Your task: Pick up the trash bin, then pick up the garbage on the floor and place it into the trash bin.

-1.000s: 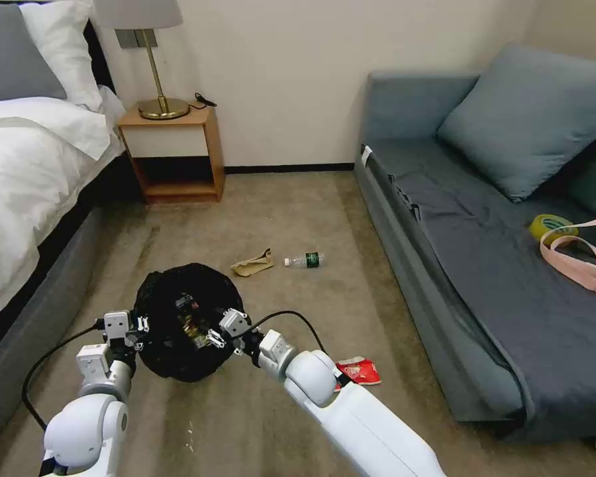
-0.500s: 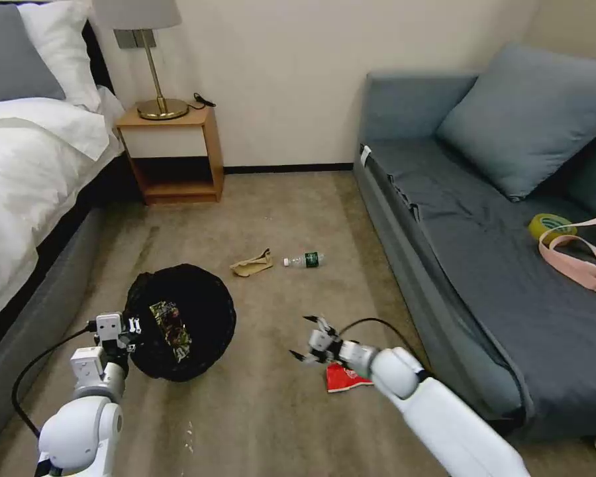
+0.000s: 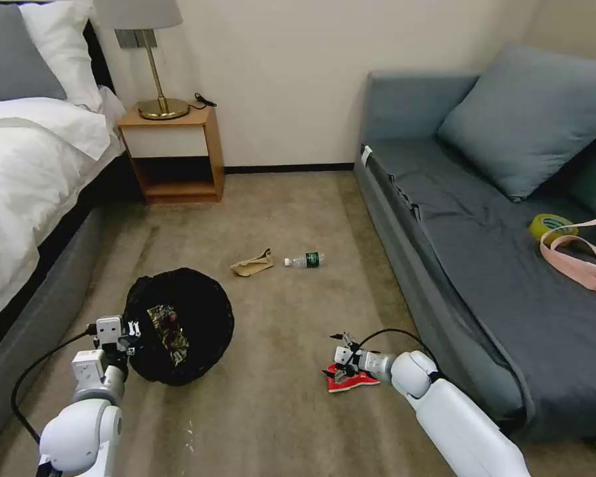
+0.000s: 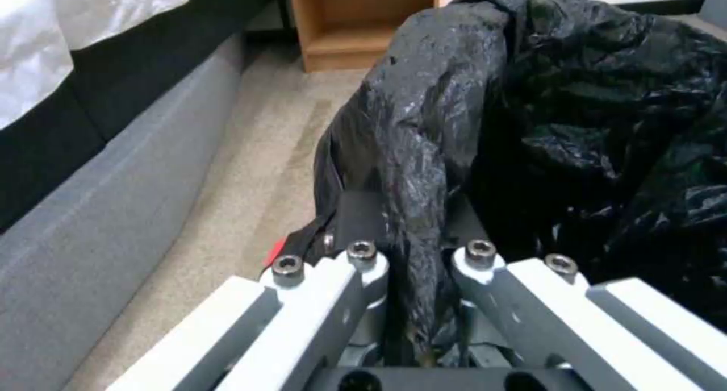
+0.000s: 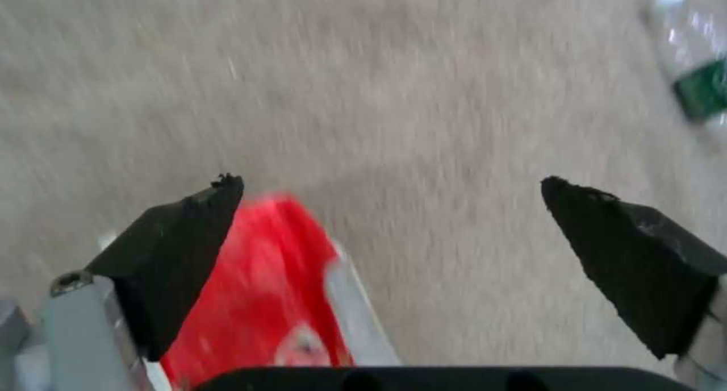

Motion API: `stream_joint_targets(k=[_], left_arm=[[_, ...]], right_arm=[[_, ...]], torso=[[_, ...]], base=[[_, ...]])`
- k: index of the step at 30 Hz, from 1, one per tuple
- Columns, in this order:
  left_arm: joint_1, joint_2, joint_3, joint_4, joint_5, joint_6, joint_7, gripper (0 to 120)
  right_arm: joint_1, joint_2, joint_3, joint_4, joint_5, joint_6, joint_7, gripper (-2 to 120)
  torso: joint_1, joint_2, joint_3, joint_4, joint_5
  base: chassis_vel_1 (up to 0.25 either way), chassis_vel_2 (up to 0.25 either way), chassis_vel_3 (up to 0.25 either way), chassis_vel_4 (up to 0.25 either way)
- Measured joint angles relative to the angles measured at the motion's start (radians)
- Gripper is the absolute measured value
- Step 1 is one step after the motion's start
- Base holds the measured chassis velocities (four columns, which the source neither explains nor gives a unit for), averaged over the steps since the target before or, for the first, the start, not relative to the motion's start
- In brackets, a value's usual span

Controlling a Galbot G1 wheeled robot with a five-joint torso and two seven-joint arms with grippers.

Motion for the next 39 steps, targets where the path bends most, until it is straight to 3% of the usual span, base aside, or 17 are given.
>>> stream_joint_targets(k=[9, 13, 35, 39], left_arm=[[-0.006, 0.003, 0.009, 0.006, -0.007, 0.001, -0.001, 4], [-0.010, 0.001, 0.019, 0.009, -0.007, 0.001, -0.001, 4], [-0.012, -0.003, 0.033, 0.011, -0.007, 0.002, -0.002, 4], [-0.010, -0.001, 0.030, 0.010, -0.011, 0.001, -0.002, 4]], right_arm=[[-0.006, 0.007, 0.081, -0.093, -0.081, 0.028, -0.012, 100], [-0.012, 0.012, 0.104, -0.113, -0.099, 0.037, -0.016, 92], [-0.020, 0.047, 0.151, -0.151, -0.135, 0.065, -0.039, 10], [-0.019, 0.052, 0.159, -0.147, -0.128, 0.066, -0.039, 0]], torso=[[0.000, 0.000, 0.000, -0.0001, 0.0000], [0.000, 0.000, 0.000, 0.0000, 0.0000], [0.000, 0.000, 0.000, -0.0002, 0.0000], [0.000, 0.000, 0.000, -0.0002, -0.0001]], base=[[0.000, 0.000, 0.000, 0.000], [0.000, 0.000, 0.000, 0.000], [0.000, 0.000, 0.000, 0.000], [0.000, 0.000, 0.000, 0.000]])
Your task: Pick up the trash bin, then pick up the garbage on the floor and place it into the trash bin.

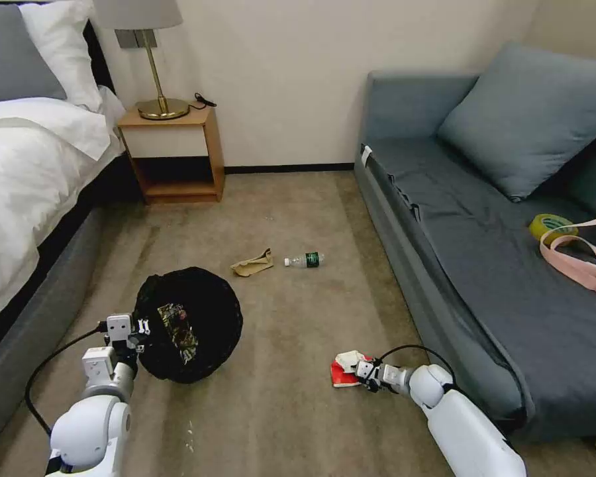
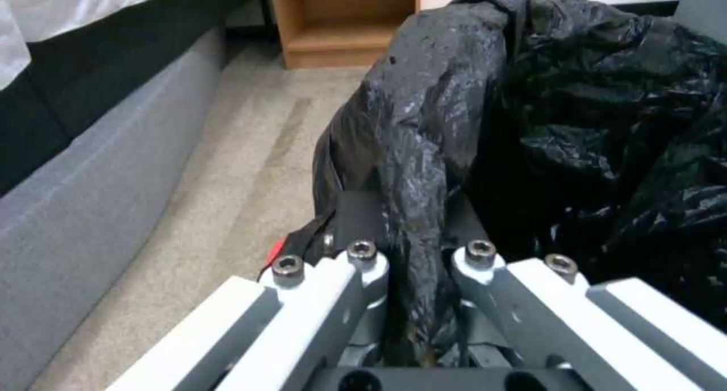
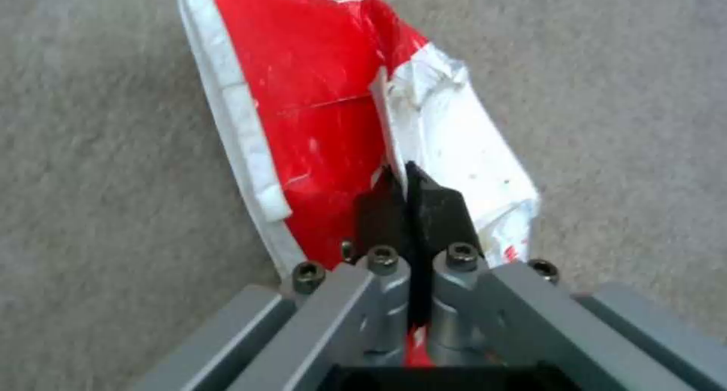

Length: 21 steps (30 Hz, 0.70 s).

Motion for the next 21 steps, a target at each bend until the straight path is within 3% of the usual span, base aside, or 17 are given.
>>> stream_joint_targets(k=[8, 14, 21], left_arm=[[0.006, 0.000, -0.002, 0.001, 0.002, -0.005, 0.000, 4], [0.005, 0.001, -0.005, 0.003, 0.003, -0.006, 0.000, 4], [0.009, -0.001, -0.007, 0.003, 0.005, -0.006, 0.000, 4]], right_arm=[[0.001, 0.002, 0.032, 0.057, 0.059, 0.048, -0.036, 0], [0.004, -0.003, 0.038, 0.227, 0.188, 0.089, -0.097, 0], [-0.037, -0.012, -0.082, 0.480, 0.329, 0.087, -0.097, 0]], torso=[[0.000, 0.000, 0.000, -0.0001, 0.0000], [0.000, 0.000, 0.000, 0.0001, -0.0003], [0.000, 0.000, 0.000, 0.0001, 0.0000]], base=[[0.000, 0.000, 0.000, 0.000], [0.000, 0.000, 0.000, 0.000], [0.000, 0.000, 0.000, 0.000]])
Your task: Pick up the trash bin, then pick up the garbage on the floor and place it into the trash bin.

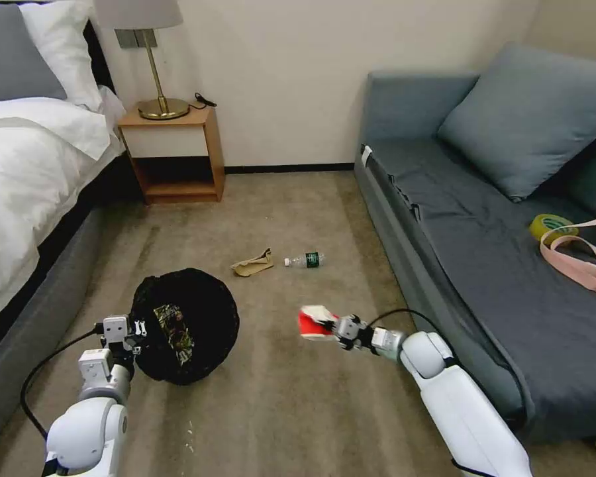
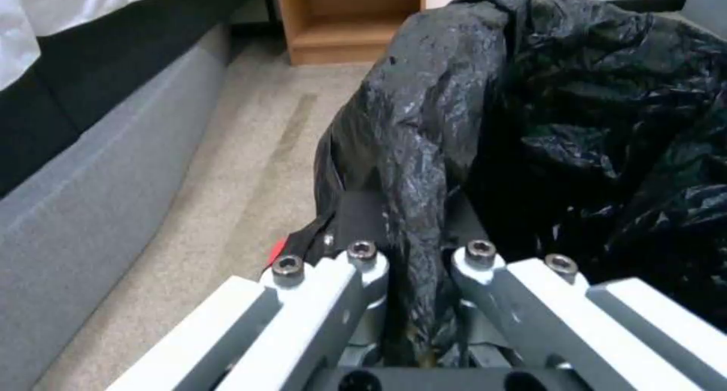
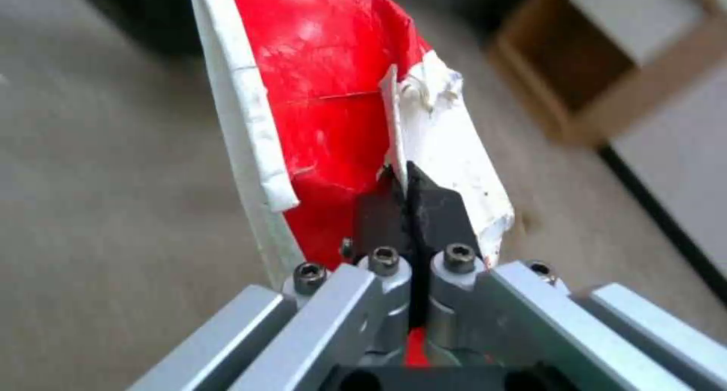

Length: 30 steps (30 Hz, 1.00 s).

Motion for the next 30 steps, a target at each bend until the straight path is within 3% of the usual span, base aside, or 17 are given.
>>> stream_joint_targets(k=[5, 9, 12, 19, 30], left_arm=[[0.006, -0.003, 0.002, -0.002, 0.003, 0.000, 0.000, 4], [0.009, -0.004, 0.005, -0.009, 0.006, 0.000, 0.000, 4], [0.008, -0.003, 0.006, -0.011, 0.008, 0.000, 0.000, 4], [0.014, -0.011, 0.017, -0.021, 0.009, 0.003, 0.000, 4], [0.029, -0.007, 0.013, -0.034, 0.012, 0.005, 0.008, 4]], right_arm=[[-0.006, 0.001, -0.085, 0.116, 0.075, -0.038, 0.000, 0], [0.038, 0.004, -0.231, 0.188, 0.273, -0.072, 0.040, 0], [0.074, 0.012, -0.309, 0.187, 0.340, -0.077, 0.088, 0], [0.175, 0.075, -0.438, 0.061, 0.432, -0.068, 0.120, 0], [0.274, 0.168, -0.506, -0.173, 0.402, -0.011, 0.242, 1]], torso=[[0.000, 0.000, 0.000, 0.0001, -0.0001], [0.000, 0.000, 0.000, 0.0000, -0.0002], [0.000, 0.000, 0.000, 0.0001, -0.0003], [0.000, 0.000, 0.000, -0.0001, -0.0001], [0.000, 0.000, 0.000, 0.0000, -0.0002]], base=[[0.000, 0.000, 0.000, 0.000], [0.000, 0.000, 0.000, 0.000], [0.000, 0.000, 0.000, 0.000], [0.000, 0.000, 0.000, 0.000], [0.000, 0.000, 0.000, 0.000]])
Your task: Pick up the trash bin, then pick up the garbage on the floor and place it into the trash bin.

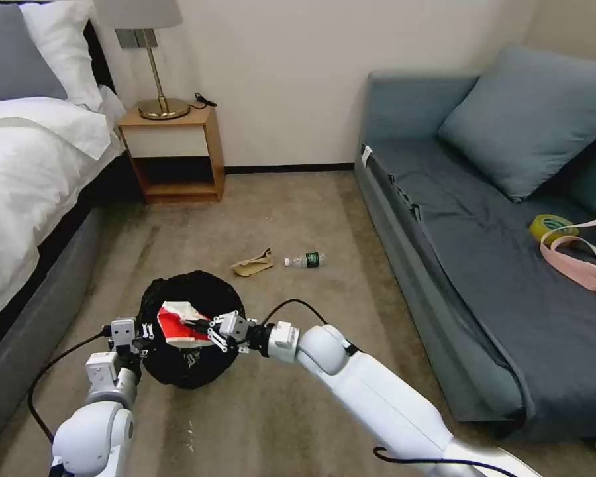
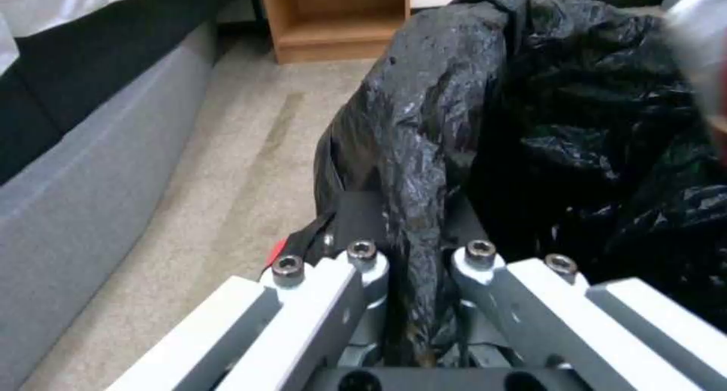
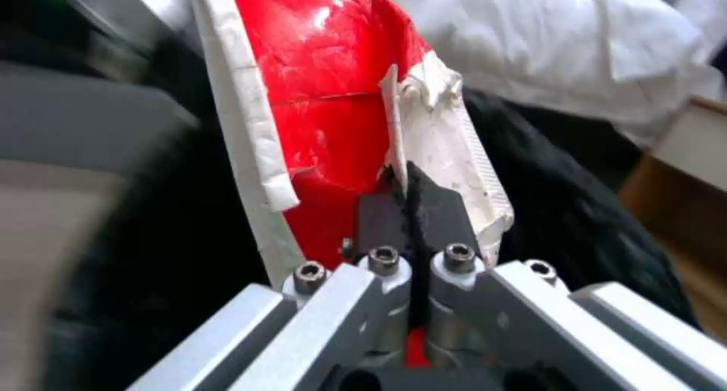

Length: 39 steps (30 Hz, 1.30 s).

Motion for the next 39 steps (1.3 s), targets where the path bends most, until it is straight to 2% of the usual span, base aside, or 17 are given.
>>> stream_joint_targets(k=[6, 8, 10, 13, 15, 18, 20, 21, 26, 28, 33, 36, 39], left_arm=[[0.006, 0.008, -0.013, -0.002, -0.010, -0.003, 0.003, 4], [0.006, 0.011, -0.016, 0.000, -0.013, -0.005, 0.004, 4], [0.006, 0.013, -0.017, 0.002, -0.014, -0.005, 0.005, 4], [0.003, 0.018, -0.022, 0.008, -0.017, -0.005, 0.005, 4], [0.002, 0.019, -0.023, 0.010, -0.018, -0.005, 0.005, 4], [-0.003, 0.021, -0.031, 0.015, -0.024, -0.005, 0.005, 4], [-0.004, 0.021, -0.033, 0.016, -0.025, -0.006, 0.005, 4], [-0.007, 0.021, -0.038, 0.020, -0.026, -0.007, 0.006, 4], [-0.013, 0.028, -0.055, 0.035, -0.036, -0.010, 0.003, 4], [-0.013, 0.029, -0.056, 0.037, -0.037, -0.011, 0.003, 4], [-0.017, 0.037, -0.069, 0.038, -0.046, -0.012, 0.003, 4], [-0.020, 0.048, -0.075, 0.037, -0.056, -0.012, 0.003, 4], [-0.020, 0.057, -0.077, 0.038, -0.064, -0.014, 0.003, 4]], right_arm=[[0.003, 0.027, 0.002, -0.045, -0.021, 0.012, 0.054, 20], [-0.002, 0.032, -0.007, -0.033, -0.029, 0.007, 0.075, 32], [-0.005, 0.034, -0.014, -0.019, -0.031, 0.001, 0.085, 35], [-0.021, 0.039, -0.017, 0.008, -0.031, 0.000, 0.122, 50], [-0.026, 0.039, -0.015, 0.008, -0.030, 0.011, 0.143, 54], [-0.040, 0.027, 0.012, -0.001, -0.028, 0.014, 0.194, 68], [-0.042, 0.023, 0.021, -0.004, -0.026, 0.014, 0.198, 70], [-0.047, 0.016, 0.037, -0.006, -0.019, 0.013, 0.206, 76], [-0.070, -0.029, 0.085, -0.001, 0.018, -0.039, 0.268, 95], [-0.072, -0.034, 0.091, -0.006, 0.021, -0.041, 0.272, 97], [-0.078, -0.041, 0.158, -0.131, -0.008, -0.054, 0.298, 100], [-0.066, -0.026, 0.230, -0.234, -0.058, -0.126, 0.352, 100], [-0.055, -0.017, 0.272, -0.290, -0.087, -0.163, 0.383, 100]], torso=[[0.000, 0.000, 0.000, 0.0000, 0.0000], [0.000, 0.000, 0.000, 0.0000, 0.0001], [0.000, 0.000, 0.000, 0.0000, 0.0001], [0.000, 0.000, 0.000, 0.0001, 0.0001], [0.000, 0.000, 0.000, 0.0000, 0.0002], [0.000, 0.000, 0.000, 0.0000, 0.0001], [0.000, 0.000, 0.000, 0.0000, 0.0002], [0.000, 0.000, 0.000, 0.0000, 0.0002], [0.000, 0.000, 0.000, -0.0001, 0.0002], [0.000, 0.000, 0.000, -0.0001, 0.0003], [0.000, 0.000, 0.000, -0.0001, 0.0004], [0.000, 0.000, 0.000, -0.0001, 0.0004], [0.000, 0.000, 0.000, -0.0001, 0.0003]], base=[[0.000, 0.000, 0.000, 0.000], [0.000, 0.000, 0.000, 0.000], [0.000, 0.000, 0.000, 0.000], [0.000, 0.000, 0.000, 0.000], [0.000, 0.000, 0.000, 0.000], [0.000, 0.000, 0.000, 0.000], [0.000, 0.000, 0.000, 0.000], [0.000, 0.000, 0.000, 0.000], [0.000, 0.000, 0.000, 0.000], [0.000, 0.000, 0.000, 0.000], [0.000, 0.000, 0.000, 0.000], [0.000, 0.000, 0.000, 0.000], [0.000, 0.000, 0.000, 0.000]])
